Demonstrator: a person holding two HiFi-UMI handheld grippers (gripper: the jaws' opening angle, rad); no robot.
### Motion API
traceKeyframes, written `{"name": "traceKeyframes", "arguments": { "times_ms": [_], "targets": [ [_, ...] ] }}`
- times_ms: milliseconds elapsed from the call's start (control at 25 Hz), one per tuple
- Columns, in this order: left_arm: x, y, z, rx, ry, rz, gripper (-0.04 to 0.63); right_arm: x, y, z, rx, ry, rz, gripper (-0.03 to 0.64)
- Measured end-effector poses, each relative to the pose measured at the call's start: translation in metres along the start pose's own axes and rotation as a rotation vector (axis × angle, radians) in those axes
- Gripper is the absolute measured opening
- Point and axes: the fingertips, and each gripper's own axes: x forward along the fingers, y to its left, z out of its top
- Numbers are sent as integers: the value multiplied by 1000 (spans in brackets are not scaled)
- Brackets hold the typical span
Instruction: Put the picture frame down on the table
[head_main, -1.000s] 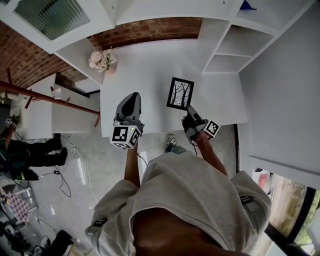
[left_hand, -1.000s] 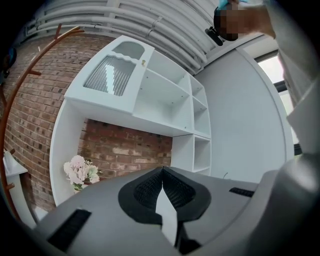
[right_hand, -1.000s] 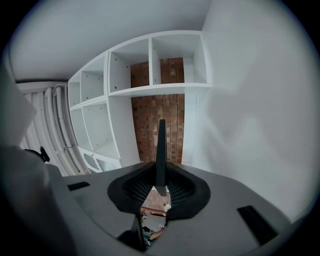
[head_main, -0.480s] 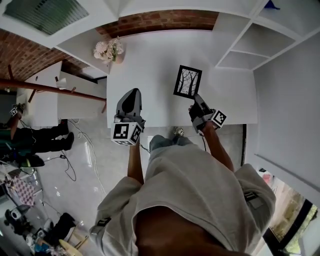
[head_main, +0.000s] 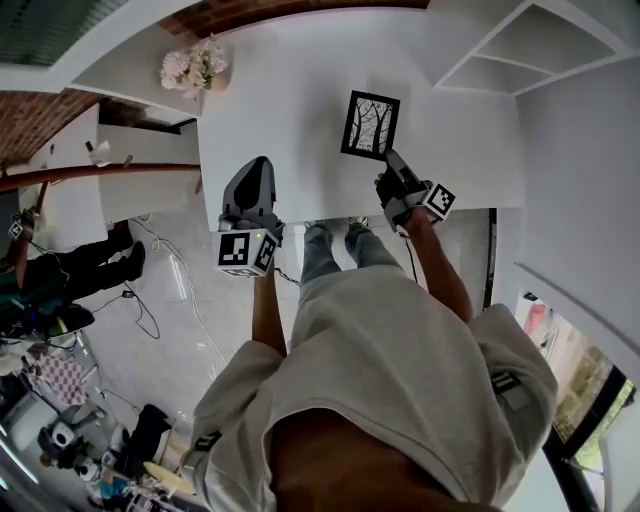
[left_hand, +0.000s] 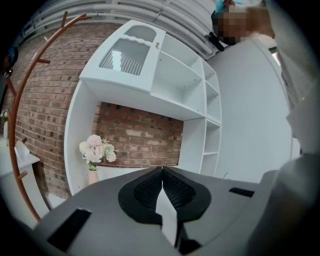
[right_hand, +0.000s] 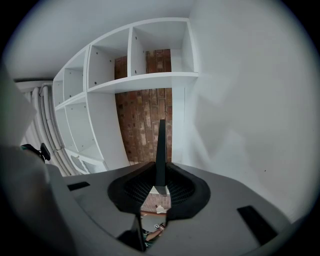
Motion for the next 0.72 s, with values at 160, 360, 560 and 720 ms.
{"name": "traceKeyframes", "arguments": {
  "times_ms": [160,360,560,720],
  "targets": [
    [12,16,-17,-17,28,-54,17,10,-11,-11,-10,-30,-32,86],
    [21,48,-42,-66,61,-106,17,27,-34,-36,-26,-45,-110,86],
    [27,56,-56,-89,79,-147,17,38,-53,-47,-23,-47,-166,86],
    [25,58,-62,-102,88,-165,17,51,-61,-53,-21,-40,-190,86]
  ]
}}
